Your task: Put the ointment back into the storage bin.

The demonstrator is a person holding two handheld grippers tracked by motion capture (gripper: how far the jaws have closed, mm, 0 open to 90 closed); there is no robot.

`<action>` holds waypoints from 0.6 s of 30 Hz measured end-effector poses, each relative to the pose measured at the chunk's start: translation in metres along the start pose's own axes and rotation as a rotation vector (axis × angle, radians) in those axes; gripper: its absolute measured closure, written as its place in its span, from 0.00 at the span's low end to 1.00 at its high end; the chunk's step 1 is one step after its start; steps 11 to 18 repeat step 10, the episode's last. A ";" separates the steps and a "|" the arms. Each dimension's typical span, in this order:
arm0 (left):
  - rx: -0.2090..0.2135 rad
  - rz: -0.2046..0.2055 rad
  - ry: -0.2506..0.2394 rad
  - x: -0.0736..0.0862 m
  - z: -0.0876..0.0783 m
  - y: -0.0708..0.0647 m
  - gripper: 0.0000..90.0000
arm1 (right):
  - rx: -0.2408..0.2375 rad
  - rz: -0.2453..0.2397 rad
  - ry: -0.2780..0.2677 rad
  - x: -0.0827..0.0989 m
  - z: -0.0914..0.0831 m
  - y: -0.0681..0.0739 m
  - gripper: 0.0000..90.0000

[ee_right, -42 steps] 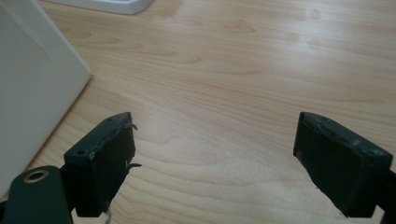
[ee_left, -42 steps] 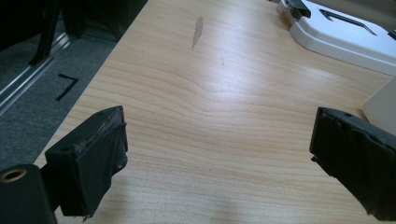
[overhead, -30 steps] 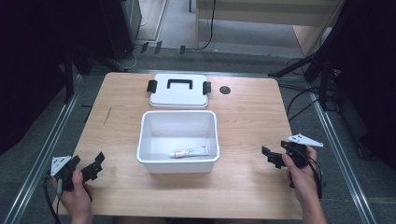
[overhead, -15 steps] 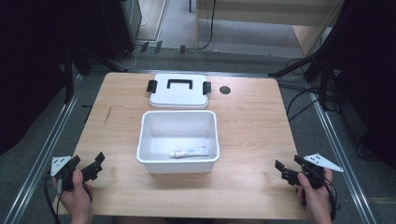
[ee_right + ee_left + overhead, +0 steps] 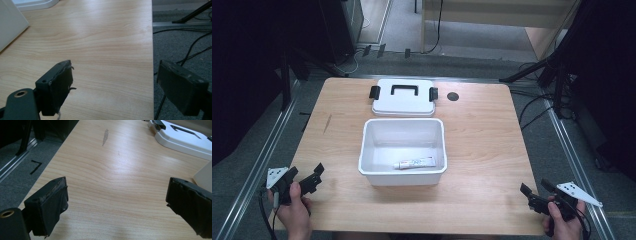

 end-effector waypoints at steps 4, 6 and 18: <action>0.000 0.000 0.002 0.000 0.000 0.000 0.05 | -0.005 0.003 -0.005 0.000 -0.001 0.001 0.16; 0.000 0.000 0.003 0.000 0.000 0.000 0.05 | -0.006 -0.005 0.001 0.000 0.000 0.003 0.16; 0.001 -0.002 0.003 0.000 0.000 0.000 0.05 | -0.014 -0.024 0.006 -0.006 -0.003 0.011 0.16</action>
Point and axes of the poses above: each handheld gripper's, and its own axes: z roughly forward along the jaws, x roughly out of its underside, y roughly to its left, the point moved 8 cm from there along z, roughly forward along the jaws, and after that the axes turned 8 degrees about y, right-handed, at the moved point
